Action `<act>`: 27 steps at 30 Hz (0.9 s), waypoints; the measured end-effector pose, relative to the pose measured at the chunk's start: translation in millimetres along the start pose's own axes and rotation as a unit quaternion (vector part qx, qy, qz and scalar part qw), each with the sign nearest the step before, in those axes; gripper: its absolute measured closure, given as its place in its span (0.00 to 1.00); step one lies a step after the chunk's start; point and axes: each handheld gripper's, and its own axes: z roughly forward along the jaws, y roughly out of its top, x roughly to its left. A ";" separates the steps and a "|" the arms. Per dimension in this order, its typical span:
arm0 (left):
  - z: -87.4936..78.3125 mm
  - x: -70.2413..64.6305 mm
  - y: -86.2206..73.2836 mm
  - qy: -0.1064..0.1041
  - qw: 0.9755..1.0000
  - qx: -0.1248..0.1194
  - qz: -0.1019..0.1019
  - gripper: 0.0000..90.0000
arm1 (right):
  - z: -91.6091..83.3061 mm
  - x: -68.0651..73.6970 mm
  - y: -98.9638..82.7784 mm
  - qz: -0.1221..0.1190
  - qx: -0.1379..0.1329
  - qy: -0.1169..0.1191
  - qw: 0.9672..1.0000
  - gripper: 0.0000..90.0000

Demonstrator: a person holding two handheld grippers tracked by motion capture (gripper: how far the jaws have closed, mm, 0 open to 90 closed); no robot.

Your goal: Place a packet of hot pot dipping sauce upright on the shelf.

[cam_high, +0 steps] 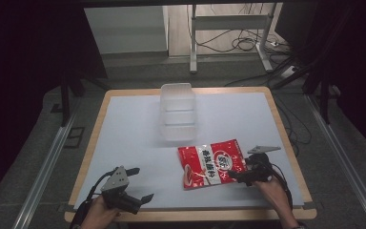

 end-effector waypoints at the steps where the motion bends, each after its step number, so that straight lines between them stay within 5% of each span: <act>1: 0.0 0.0 0.0 0.000 1.000 0.000 0.000 0.00 | 0.4 -0.3 0.5 0.001 -0.002 0.001 1.000 0.01; 12: 0.1 -0.2 0.0 -0.001 1.000 0.001 0.001 0.00 | -2.9 -4.6 2.7 0.054 -0.032 0.038 0.997 0.01; 14: 0.2 -0.3 0.0 -0.001 1.000 0.001 0.001 0.00 | -3.3 -4.1 2.5 0.064 -0.033 0.057 0.996 0.02; 15: 0.2 -0.4 0.1 -0.001 1.000 0.002 0.002 0.00 | -2.9 -2.2 2.7 0.079 -0.037 0.085 0.993 0.02; 20: 0.3 -0.6 0.1 -0.001 1.000 0.002 0.002 0.00 | -0.8 6.9 5.6 0.039 -0.021 0.065 0.997 0.03; 27: 1.1 -1.3 0.2 -0.001 1.000 0.004 0.006 0.00 | 7.8 11.9 11.1 0.006 -0.006 0.046 0.999 0.05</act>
